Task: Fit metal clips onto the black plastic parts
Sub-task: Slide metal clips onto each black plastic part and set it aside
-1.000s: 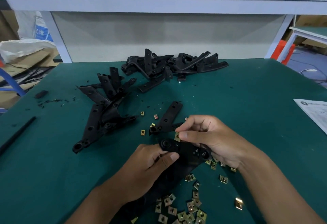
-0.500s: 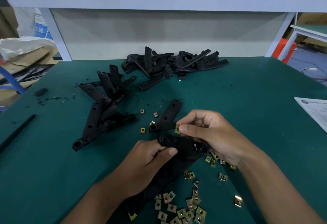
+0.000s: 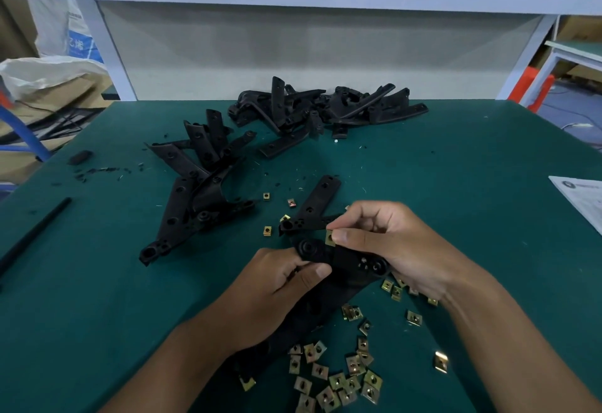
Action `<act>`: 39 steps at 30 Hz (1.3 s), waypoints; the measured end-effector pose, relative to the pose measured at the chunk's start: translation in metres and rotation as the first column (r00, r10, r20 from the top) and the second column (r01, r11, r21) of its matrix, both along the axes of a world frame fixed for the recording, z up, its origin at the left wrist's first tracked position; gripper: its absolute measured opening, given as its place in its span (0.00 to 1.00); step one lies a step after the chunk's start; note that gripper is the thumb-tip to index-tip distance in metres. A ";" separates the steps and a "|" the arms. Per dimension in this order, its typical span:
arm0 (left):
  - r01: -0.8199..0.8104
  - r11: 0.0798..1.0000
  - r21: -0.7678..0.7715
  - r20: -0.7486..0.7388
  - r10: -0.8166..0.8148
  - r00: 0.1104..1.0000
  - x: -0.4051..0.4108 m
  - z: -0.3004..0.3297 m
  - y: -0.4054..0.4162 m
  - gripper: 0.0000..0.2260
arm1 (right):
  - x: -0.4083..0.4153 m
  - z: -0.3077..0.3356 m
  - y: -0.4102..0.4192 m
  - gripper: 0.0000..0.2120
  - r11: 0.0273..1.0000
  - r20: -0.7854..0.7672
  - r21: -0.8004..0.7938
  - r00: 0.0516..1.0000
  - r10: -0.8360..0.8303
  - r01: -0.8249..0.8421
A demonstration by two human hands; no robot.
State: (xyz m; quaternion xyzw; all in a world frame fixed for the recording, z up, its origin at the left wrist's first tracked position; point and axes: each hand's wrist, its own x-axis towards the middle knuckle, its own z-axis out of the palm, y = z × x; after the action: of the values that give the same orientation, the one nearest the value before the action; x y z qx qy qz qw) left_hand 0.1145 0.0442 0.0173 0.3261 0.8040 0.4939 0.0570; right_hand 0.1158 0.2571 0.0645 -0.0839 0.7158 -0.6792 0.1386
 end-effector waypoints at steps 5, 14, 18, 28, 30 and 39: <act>0.000 0.999 0.037 0.047 -0.002 0.999 -0.001 0.000 0.000 0.16 | 0.000 -0.001 -0.001 0.05 1.000 -0.048 -0.008 0.999 -0.019 0.018; -0.041 0.995 0.094 0.073 0.034 0.997 -0.002 0.000 -0.004 0.23 | -0.001 -0.006 -0.004 0.08 0.997 -0.138 0.071 0.990 0.016 -0.007; -0.057 0.996 0.072 0.071 0.052 0.996 -0.001 0.001 -0.003 0.22 | -0.004 -0.006 -0.003 0.14 0.998 -0.154 0.057 0.988 0.018 -0.010; -0.287 0.877 0.386 0.327 0.161 0.931 -0.019 0.002 -0.019 0.17 | -0.007 -0.021 0.010 0.08 0.790 -0.238 0.613 0.961 0.141 0.036; -0.298 0.864 0.406 0.357 0.150 0.922 -0.021 0.000 -0.020 0.21 | -0.008 -0.027 0.009 0.10 0.672 -0.270 0.738 0.940 0.211 0.061; -0.286 0.923 0.259 0.330 0.194 0.924 -0.021 0.000 -0.019 0.29 | -0.009 -0.035 0.006 0.04 0.585 -0.349 0.795 0.910 0.226 0.160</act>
State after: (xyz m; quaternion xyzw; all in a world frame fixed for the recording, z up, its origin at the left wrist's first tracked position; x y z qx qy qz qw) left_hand 0.0940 0.0253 0.0169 0.1506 0.7352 0.6576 0.0658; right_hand 0.1067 0.2634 0.0295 -0.1668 0.9559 -0.2409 0.0195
